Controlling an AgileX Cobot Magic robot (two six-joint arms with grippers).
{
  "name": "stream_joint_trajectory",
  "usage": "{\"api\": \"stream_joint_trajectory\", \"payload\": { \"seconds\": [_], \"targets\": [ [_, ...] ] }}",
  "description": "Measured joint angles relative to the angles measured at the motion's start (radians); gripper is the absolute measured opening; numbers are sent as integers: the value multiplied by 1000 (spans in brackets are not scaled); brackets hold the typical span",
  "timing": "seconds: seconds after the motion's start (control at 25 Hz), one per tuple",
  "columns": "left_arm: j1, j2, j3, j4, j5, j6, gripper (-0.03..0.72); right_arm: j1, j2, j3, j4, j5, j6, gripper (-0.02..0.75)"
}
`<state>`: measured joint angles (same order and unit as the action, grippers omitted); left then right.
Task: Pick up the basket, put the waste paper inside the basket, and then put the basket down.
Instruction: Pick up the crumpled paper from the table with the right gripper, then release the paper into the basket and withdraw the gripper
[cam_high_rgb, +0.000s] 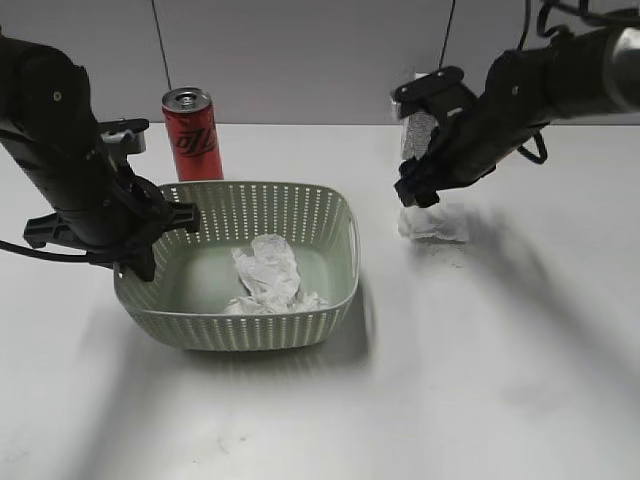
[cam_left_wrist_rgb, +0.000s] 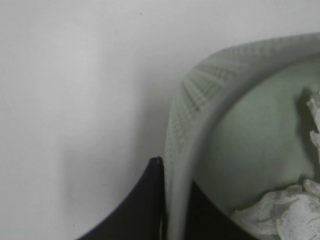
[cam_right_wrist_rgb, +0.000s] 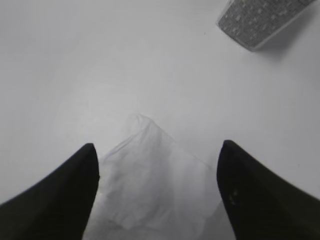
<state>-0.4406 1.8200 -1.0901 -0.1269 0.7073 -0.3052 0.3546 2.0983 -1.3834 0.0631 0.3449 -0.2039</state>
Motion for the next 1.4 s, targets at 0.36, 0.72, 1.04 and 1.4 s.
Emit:
{"api": "stream_joint_trajectory", "payload": {
  "seconds": [0.36, 0.72, 1.04, 1.4],
  "targets": [
    [0, 0, 0, -5, 20, 0, 0, 0, 100, -3, -49, -30, 1, 397],
    [0, 0, 0, -5, 25, 0, 0, 12, -152, -122, 171, 202, -23, -8],
    [0, 0, 0, -8, -26, 0, 0, 224, -274, -106, 369, 257, -136, -8],
    [0, 0, 0, -10, -27, 0, 0, 334, -169, -67, 334, 257, -140, 585]
  ]
}}
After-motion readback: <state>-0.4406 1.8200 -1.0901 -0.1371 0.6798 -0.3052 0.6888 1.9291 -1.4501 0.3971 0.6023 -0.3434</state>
